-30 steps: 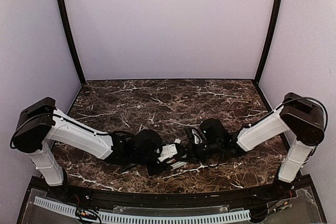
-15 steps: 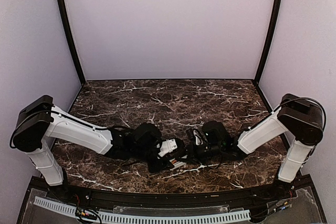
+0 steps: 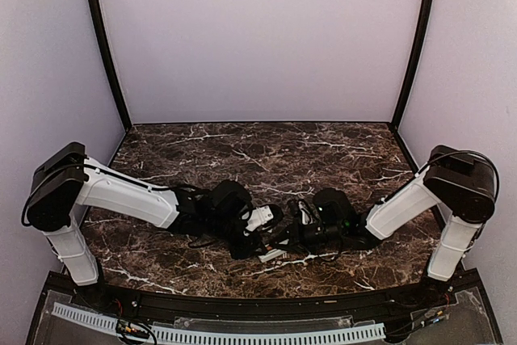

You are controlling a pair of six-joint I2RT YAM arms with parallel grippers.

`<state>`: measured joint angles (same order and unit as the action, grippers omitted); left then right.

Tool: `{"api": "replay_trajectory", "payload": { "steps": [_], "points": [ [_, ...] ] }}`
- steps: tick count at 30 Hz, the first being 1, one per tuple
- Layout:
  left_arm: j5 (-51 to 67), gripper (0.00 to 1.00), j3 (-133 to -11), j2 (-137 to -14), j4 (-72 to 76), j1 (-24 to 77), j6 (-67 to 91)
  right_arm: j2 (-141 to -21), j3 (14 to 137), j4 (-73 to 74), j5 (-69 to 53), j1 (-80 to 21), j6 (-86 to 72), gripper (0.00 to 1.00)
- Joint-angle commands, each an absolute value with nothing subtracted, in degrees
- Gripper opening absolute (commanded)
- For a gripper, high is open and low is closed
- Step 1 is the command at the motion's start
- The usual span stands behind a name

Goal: Load the batteries into the remote control
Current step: Load the battery into the battery compartment.

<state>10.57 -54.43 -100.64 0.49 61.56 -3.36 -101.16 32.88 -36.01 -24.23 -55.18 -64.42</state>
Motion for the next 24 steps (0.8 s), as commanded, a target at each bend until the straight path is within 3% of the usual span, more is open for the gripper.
{"api": "replay_trajectory", "payload": {
  "steps": [1, 8, 16, 24],
  "points": [
    [13.8, 0.39, -55.2, -101.1, -1.0, 61.1, -1.8, -103.0, 31.3, -34.1, -24.1, -56.9, -64.8, 0.00],
    [9.0, 0.36, -54.3, -102.9, -0.4, 61.1, -1.7, -101.2, 31.0, -31.9, -22.1, -57.2, -63.7, 0.00],
    [11.9, 0.35, -56.4, -105.7, 2.4, 61.5, -1.2, -98.1, 29.0, -31.2, -18.5, -57.8, -63.7, 0.00],
    [10.2, 0.36, -53.8, -103.7, 2.4, 63.4, -2.0, -102.1, 30.8, -33.9, -18.8, -58.2, -63.5, 0.00]
  ]
}}
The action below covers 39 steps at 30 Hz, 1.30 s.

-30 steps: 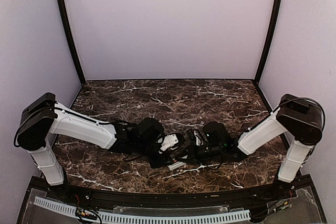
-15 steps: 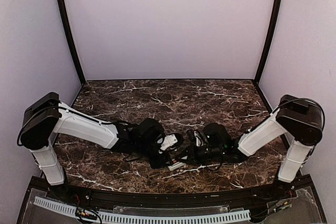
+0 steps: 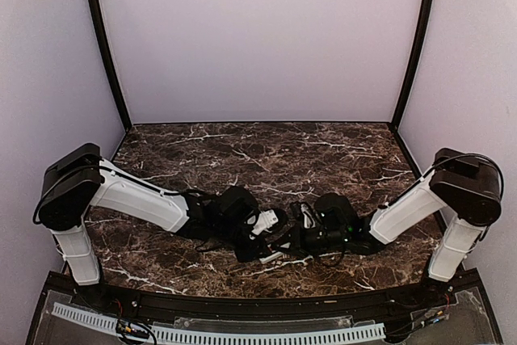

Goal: Load the batteries into the remote control
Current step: Load the battery into the battery compartment.

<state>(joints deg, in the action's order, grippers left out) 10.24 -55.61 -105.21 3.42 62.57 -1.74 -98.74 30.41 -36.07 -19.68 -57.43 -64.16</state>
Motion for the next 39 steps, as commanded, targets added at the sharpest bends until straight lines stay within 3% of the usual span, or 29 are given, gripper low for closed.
{"api": "replay_trajectory", "payload": {
  "steps": [1, 13, 21, 29, 33, 39],
  "points": [
    [9.9, 0.35, -53.7, -103.7, 2.4, 63.4, -2.3, -102.6, 31.0, -34.4, -19.0, -58.3, -63.6, 0.00],
    [8.3, 0.25, -54.5, -104.6, 1.0, 63.5, -3.1, -104.3, 31.2, -36.2, -19.1, -59.5, -64.8, 0.00],
    [7.7, 0.07, -54.5, -103.8, -2.0, 63.6, -2.4, -103.5, 33.9, -32.4, -19.1, -59.5, -62.5, 0.00],
    [7.4, 0.00, -53.8, -102.8, -3.0, 63.8, -2.5, -100.3, 34.3, -28.8, -18.5, -59.6, -61.8, 0.00],
    [7.2, 0.00, -53.8, -102.8, -3.4, 63.9, -3.2, -96.9, 35.3, -24.7, -18.1, -58.9, -60.1, 0.14],
    [7.1, 0.00, -53.7, -102.7, -3.2, 64.1, -3.9, -93.3, 37.5, -19.0, -18.3, -57.0, -57.0, 0.22]
  ]
}}
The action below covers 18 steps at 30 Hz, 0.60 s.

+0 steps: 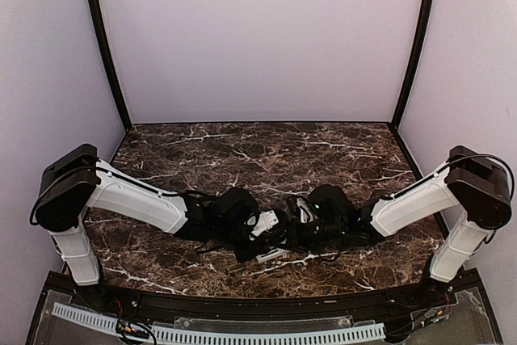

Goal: Load the batteries into the remote control
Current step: Load the battery into the battery compartment.

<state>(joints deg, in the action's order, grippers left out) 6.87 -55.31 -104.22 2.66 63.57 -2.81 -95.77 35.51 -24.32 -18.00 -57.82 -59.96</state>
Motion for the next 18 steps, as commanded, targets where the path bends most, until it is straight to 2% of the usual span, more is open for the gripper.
{"api": "replay_trajectory", "payload": {
  "steps": [1, 6, 9, 18],
  "points": [
    [7.1, 0.00, -53.6, -102.7, -3.2, 64.1, -3.9, -93.2, 37.7, -18.6, -18.6, -56.7, -56.7, 0.23],
    [7.1, 0.00, -53.6, -102.7, -3.2, 64.1, -4.1, -92.9, 37.7, -19.0, -20.0, -56.1, -56.5, 0.26],
    [7.3, 0.00, -53.6, -102.7, -3.3, 64.2, -4.4, -93.1, 38.0, -19.1, -20.3, -56.0, -56.5, 0.20],
    [7.2, 0.00, -53.8, -102.7, -3.5, 64.2, -4.6, -96.3, 39.6, -21.1, -22.4, -56.2, -56.7, 0.17]
  ]
}}
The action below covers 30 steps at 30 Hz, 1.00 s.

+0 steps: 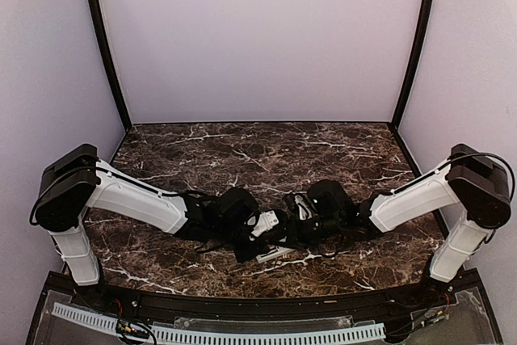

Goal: Load the batteries into the remote control
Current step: Load the battery into the battery compartment.

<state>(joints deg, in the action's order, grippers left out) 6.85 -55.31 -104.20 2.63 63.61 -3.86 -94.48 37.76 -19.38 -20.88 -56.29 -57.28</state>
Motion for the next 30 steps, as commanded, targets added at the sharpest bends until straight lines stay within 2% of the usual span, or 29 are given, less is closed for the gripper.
{"api": "replay_trajectory", "payload": {
  "steps": [1, 10, 14, 19, 30],
  "points": [
    [7.2, 0.00, -53.8, -102.7, -3.5, 64.2, -4.6, -96.7, 39.8, -21.2, -22.4, -56.3, -56.8, 0.16],
    [7.1, 0.00, -53.8, -102.7, -3.7, 64.3, -4.7, -96.6, 37.9, -21.1, -20.8, -56.6, -57.9, 0.02],
    [6.8, 0.00, -54.1, -102.7, -4.2, 64.2, -4.7, -97.4, 37.3, -20.7, -19.8, -57.6, -58.3, 0.00],
    [5.9, 0.13, -54.2, -102.3, -4.6, 64.2, -4.6, -99.8, 36.2, -22.0, -19.3, -59.1, -59.8, 0.00],
    [5.6, 0.29, -54.6, -100.3, -5.2, 64.2, -3.6, -99.4, 34.0, -21.3, -17.1, -59.9, -60.3, 0.00]
  ]
}}
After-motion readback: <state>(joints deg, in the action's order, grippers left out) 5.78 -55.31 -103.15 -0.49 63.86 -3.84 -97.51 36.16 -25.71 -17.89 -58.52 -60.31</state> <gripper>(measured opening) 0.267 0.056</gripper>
